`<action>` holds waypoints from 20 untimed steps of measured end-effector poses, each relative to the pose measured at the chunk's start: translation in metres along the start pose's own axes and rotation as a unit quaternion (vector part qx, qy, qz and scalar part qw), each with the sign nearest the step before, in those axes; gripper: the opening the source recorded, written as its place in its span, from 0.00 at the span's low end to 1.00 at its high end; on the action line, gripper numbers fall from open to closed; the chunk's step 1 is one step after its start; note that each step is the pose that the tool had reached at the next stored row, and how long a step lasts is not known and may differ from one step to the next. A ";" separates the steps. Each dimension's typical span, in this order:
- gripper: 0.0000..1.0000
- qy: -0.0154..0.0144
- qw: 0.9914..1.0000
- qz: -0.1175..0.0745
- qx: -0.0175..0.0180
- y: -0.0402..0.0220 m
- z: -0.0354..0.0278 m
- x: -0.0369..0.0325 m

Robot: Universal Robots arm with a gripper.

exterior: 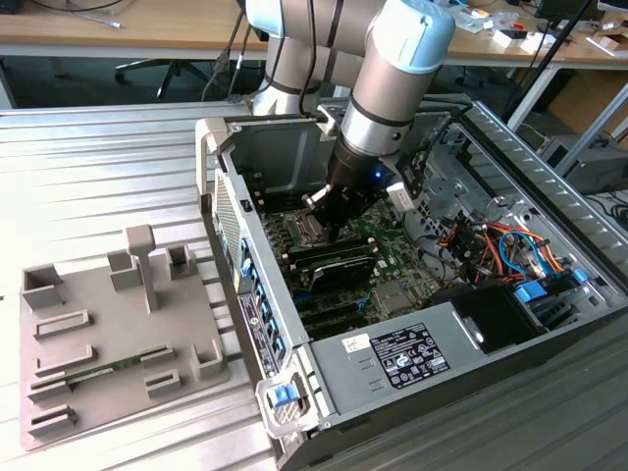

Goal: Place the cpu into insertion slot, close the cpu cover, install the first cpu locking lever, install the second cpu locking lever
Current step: 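Install the second cpu locking lever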

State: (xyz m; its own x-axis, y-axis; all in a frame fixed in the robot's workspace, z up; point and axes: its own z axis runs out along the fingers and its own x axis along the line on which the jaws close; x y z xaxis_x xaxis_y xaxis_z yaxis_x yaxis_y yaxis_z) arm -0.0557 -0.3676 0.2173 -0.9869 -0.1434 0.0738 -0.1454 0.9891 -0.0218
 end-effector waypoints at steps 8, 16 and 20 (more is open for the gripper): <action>0.11 -0.001 1.000 0.000 0.000 0.0030 0.0020 0.0286; 0.11 -0.001 1.000 -0.006 0.001 -0.0014 0.0026 0.0340; 0.11 -0.001 1.000 -0.010 0.001 -0.0024 0.0026 0.0345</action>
State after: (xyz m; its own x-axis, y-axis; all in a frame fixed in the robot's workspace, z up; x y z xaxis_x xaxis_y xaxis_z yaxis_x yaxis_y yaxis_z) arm -0.0896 -0.3750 0.2173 -0.9840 -0.1632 0.0715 -0.1651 0.9860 -0.0221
